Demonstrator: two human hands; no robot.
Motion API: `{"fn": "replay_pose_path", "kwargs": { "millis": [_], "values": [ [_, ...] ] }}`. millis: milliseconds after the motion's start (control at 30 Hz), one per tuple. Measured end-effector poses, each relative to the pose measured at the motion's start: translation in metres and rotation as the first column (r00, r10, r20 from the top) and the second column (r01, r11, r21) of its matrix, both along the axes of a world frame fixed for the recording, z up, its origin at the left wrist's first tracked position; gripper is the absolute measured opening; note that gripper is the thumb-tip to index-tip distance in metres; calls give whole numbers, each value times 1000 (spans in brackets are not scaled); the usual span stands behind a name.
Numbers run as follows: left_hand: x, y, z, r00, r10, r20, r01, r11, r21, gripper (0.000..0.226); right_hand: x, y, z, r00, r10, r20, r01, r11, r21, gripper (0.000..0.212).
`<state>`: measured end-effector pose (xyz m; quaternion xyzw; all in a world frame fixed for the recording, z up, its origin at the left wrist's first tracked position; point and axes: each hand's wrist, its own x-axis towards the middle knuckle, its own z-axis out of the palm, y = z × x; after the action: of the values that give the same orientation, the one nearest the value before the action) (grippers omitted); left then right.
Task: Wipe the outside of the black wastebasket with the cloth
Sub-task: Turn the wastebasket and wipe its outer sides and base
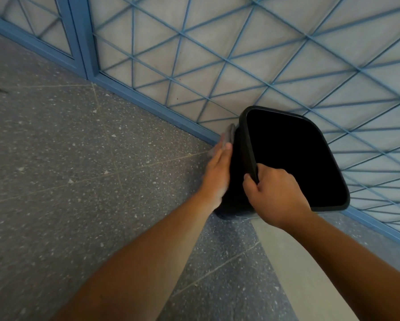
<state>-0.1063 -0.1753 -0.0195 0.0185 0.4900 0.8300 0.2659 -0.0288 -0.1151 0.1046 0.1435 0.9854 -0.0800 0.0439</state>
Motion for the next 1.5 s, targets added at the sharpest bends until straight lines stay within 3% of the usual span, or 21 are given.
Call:
{"fn": "replay_pose_path", "kwargs": {
  "millis": [167, 300, 400, 500, 600, 733, 867, 933, 1067, 1200, 1267, 1400, 1500],
  "values": [
    [-6, -9, -24, 979, -96, 178, 111, 991, -75, 49, -1, 0, 1, 1000, -20, 21, 19, 1000, 13, 29],
    [-10, -11, -29, 982, -158, 105, 172, 975, -139, 51, -1, 0, 2, 999, -24, 24, 24, 1000, 10, 28],
    [-22, -26, -41, 971, -146, 190, 194, 944, -265, 54, 1, -1, 3, 999, -32, 35, 32, 999, -6, 29],
    [-27, -48, -51, 963, -65, 261, 120, 972, -200, 50, 1, -4, 4, 999, -33, 35, 33, 999, -6, 29],
    [-8, -65, -47, 945, 93, 315, -54, 990, -132, 45, 1, -5, 3, 999, -32, 27, 32, 999, 5, 29],
    [43, -60, -44, 920, 252, 299, -198, 960, -199, 51, 1, -5, 0, 999, -34, 6, 34, 999, 3, 29],
    [92, -16, -33, 914, 100, 393, -56, 991, -123, 54, 0, -3, -1, 999, -33, 10, 33, 999, 23, 30],
    [95, 2, -19, 911, 113, 398, -100, 994, -53, 55, -1, -2, -1, 999, -35, -2, 35, 999, 28, 30],
    [81, 7, -10, 969, 81, 235, -97, 994, 58, 59, -2, -2, -4, 1000, -25, 6, 25, 999, 32, 30],
    [73, 3, -28, 939, 93, 332, -88, 996, -32, 55, -1, -1, -4, 999, -31, -9, 32, 999, 22, 31],
    [73, 5, -21, 916, 76, 395, -81, 997, -3, 57, -1, -1, -4, 1000, -29, -6, 29, 999, 26, 31],
    [90, 7, -8, 962, 64, 267, -85, 994, 70, 56, 0, -2, -3, 1000, -28, 3, 28, 999, 40, 29],
    [80, 5, -16, 936, 113, 334, -110, 994, -27, 55, 0, -2, -2, 999, -33, 2, 33, 998, 48, 31]
  ]
}}
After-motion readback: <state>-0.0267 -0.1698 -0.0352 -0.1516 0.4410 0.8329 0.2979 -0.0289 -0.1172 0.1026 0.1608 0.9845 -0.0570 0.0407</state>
